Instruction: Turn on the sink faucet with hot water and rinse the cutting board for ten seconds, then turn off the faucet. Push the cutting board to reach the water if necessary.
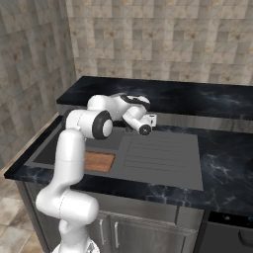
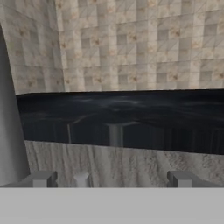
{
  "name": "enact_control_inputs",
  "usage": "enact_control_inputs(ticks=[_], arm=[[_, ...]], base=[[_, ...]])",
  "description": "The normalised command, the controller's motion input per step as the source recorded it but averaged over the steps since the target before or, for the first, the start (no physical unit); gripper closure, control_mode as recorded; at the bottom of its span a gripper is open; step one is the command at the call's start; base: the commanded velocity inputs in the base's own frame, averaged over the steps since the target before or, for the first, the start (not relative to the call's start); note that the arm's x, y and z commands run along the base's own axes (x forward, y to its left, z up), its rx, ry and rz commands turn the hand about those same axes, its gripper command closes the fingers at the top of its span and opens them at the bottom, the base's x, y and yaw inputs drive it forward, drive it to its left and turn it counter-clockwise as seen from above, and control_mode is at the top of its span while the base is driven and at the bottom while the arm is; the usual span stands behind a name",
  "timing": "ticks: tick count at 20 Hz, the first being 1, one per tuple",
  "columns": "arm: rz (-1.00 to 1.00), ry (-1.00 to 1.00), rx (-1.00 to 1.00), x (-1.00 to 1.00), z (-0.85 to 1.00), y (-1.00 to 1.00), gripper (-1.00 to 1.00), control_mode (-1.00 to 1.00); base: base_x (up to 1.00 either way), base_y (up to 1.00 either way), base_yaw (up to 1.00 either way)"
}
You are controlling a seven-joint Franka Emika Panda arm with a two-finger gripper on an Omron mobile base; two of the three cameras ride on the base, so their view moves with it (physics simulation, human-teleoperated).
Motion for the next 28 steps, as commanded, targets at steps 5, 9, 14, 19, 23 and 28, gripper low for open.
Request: enact_control_inputs(ticks=[5, 9, 14, 19, 23, 28], arm=[[0.01, 0.0, 0.0, 0.09, 0.0, 0.0, -1.0, -1.0], [0.0, 0.0, 0.0, 0.04, 0.0, 0.0, -1.0, -1.0], [0.0, 0.0, 0.0, 0.0, 0.0, 0.0, -1.0, -1.0], [0.0, 0.0, 0.0, 0.0, 0.0, 0.0, -1.0, -1.0], [0.0, 0.0, 0.0, 0.04, -0.01, 0.0, -1.0, -1.0], [0.0, 0.0, 0.0, 0.05, -0.05, 0.0, -1.0, -1.0]], base=[[0.0, 0.0, 0.0], [0.0, 0.0, 0.0], [0.0, 0.0, 0.0], [0.0, 0.0, 0.0], [0.0, 0.0, 0.0], [0.0, 0.0, 0.0]])
